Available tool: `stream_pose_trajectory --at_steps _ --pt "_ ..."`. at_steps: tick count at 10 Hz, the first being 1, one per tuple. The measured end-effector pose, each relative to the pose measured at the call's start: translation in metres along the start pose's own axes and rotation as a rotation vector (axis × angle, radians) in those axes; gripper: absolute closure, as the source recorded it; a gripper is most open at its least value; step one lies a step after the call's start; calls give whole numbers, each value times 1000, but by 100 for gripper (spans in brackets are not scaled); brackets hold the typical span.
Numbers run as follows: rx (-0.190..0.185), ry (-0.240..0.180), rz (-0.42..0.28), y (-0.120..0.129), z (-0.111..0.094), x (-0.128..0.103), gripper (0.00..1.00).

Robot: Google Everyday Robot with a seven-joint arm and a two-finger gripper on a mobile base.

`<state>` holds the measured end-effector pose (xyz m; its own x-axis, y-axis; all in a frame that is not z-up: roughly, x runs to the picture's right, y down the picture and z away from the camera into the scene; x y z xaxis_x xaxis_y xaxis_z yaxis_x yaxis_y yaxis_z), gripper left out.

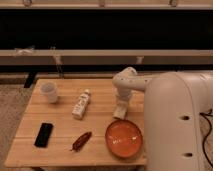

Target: Wipe the white sponge on the table

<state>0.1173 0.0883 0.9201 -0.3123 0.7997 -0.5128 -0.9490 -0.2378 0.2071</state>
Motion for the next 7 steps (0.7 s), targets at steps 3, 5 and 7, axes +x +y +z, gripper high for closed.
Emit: stream_pose_trajectory --at_steps 3,5,7 --pt "-9 -23 -28 27 -1 -24 100" --pt "-11 -28 -72 54 1 -33 100" --pt "-16 -33 -131 85 2 -39 100"
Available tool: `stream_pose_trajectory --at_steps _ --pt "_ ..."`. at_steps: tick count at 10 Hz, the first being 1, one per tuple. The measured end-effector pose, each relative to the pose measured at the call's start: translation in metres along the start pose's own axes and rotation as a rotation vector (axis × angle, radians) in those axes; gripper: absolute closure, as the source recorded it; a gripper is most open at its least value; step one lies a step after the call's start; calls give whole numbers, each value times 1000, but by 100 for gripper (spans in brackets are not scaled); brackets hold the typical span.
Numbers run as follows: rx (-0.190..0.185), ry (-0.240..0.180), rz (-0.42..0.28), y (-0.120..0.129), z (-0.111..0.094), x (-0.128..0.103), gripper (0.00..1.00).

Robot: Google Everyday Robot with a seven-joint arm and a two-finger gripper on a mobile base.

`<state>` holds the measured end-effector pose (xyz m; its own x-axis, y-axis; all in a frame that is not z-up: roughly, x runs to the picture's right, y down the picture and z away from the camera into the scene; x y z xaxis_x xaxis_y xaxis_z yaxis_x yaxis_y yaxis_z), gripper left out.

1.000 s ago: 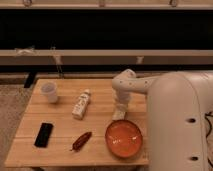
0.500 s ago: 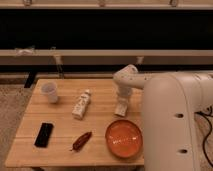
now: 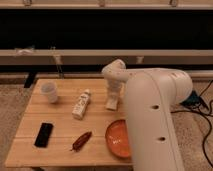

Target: Wipe the white sponge on the table

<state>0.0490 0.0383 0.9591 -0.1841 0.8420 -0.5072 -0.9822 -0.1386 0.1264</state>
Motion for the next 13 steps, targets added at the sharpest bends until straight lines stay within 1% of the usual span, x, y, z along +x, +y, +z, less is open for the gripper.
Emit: stream_pose_trajectory --at_steps 2,3,4,5,6,7,8,9,10,12,13 --pt "-11 -2 -92 40 0 -3 100" --pt "-20 0 -131 56 -1 0 100" --pt "-24 2 -172 66 -2 4 100" --pt "-33 8 -216 79 -7 14 100" --pt "-38 15 -241 87 -9 22 100" --pt "-41 29 -269 95 -11 34 98" --pt "-39 45 -296 99 -13 44 89" --pt "-34 62 -307 100 -13 52 78" --pt "-30 74 -308 97 -13 56 69" --pt "-20 95 -298 83 -12 67 47" --pt "-13 104 -280 71 -11 71 36"
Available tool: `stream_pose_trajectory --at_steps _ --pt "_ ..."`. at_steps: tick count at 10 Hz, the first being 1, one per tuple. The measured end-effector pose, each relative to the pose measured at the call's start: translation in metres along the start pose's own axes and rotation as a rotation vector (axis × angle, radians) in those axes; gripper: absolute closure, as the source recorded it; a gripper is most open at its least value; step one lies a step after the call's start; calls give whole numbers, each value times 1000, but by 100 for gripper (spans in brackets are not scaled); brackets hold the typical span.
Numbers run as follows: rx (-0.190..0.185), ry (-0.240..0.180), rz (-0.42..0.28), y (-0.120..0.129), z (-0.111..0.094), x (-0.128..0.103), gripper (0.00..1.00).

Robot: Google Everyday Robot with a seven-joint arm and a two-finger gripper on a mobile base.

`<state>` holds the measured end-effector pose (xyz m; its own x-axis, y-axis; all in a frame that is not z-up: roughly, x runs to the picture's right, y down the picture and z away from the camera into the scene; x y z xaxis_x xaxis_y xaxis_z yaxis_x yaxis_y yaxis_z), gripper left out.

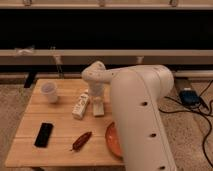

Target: Wipe the white sponge on the table

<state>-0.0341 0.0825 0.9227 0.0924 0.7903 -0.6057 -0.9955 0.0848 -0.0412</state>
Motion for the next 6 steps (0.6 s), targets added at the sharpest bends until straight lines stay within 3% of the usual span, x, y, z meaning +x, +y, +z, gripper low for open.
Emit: stream_pose_trajectory --at_steps 2,4,6 --pt "-1 8 57 -24 1 11 21" --pt "-11 8 98 -36 0 13 20" --pt "-44 1 150 -56 -7 7 20"
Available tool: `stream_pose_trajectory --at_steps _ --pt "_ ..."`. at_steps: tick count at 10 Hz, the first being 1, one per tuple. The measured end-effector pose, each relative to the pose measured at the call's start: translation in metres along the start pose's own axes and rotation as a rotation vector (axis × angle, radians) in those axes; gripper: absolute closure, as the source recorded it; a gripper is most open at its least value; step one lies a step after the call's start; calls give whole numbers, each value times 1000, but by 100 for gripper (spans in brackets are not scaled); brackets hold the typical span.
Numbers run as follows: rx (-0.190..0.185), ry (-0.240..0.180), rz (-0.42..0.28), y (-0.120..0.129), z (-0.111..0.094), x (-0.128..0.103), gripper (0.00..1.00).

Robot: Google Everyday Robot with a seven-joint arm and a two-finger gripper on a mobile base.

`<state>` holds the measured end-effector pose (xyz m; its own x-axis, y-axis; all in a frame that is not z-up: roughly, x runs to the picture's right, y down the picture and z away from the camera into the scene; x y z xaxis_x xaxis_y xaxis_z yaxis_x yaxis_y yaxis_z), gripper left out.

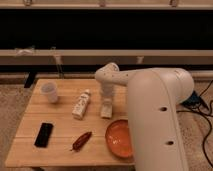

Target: Wipe the white sponge on the table

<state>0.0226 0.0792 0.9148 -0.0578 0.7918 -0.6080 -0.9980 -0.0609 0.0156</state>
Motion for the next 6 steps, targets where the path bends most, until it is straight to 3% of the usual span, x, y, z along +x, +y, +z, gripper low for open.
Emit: stream_pose_trajectory --at_steps 6 --pt "-14 2 0 0 -1 -2 20"
